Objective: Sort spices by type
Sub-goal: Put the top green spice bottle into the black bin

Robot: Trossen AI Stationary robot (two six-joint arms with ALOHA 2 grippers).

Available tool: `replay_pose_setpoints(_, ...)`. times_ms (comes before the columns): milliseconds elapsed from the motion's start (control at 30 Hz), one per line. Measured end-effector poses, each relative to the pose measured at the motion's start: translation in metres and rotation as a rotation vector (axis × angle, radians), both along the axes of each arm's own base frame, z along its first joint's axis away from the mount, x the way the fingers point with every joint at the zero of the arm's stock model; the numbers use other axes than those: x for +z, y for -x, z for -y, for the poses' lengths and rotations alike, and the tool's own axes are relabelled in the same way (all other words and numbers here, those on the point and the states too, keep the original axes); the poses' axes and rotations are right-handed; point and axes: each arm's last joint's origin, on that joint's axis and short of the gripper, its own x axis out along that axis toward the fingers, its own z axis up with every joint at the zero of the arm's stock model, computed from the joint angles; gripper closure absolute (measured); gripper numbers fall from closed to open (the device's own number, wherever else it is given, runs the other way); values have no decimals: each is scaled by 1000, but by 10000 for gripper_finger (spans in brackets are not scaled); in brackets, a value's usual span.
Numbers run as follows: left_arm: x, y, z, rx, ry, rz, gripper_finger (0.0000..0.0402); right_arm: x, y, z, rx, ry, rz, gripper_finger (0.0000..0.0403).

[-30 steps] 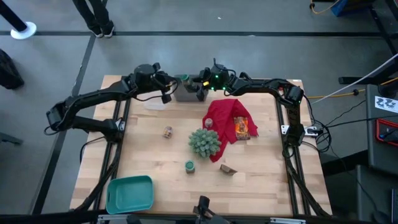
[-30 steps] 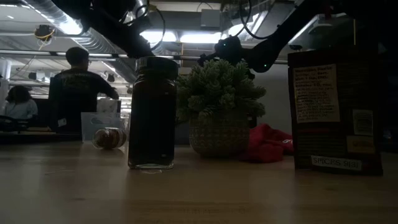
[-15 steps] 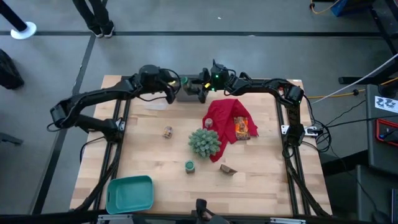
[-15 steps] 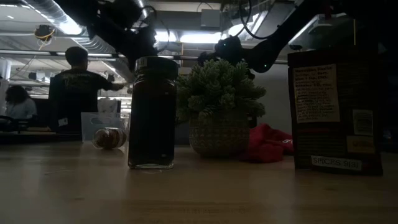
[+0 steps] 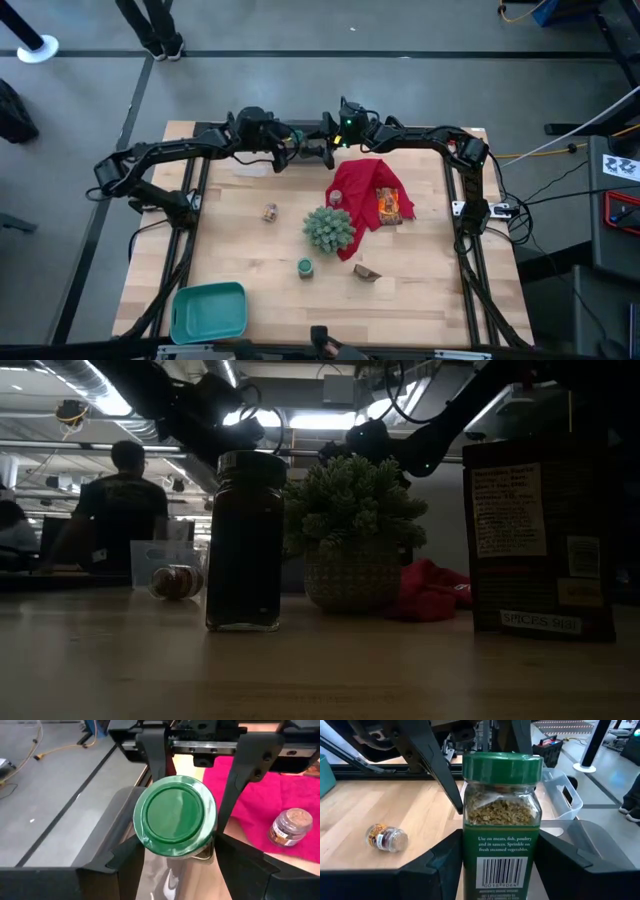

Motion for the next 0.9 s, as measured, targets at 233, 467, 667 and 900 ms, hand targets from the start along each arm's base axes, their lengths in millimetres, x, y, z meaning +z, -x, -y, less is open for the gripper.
replay_pose_setpoints(233, -3, -4, -1, -46, 9, 15, 180, 0, 0, 0, 3, -2, -2, 187)
replay_pose_setpoints(467, -10, -11, -4, -79, -1, 26, 180, -1, 0, -1, 33, -13, -2, 187)
replay_pose_setpoints(667, -10, -12, -5, -84, -10, 30, 192, -2, 1, -1, 19, -11, -18, 187)
replay_pose_setpoints(900, -10, -12, -5, -98, -32, 24, 214, -3, 1, -1, 12, -7, -26, 187)
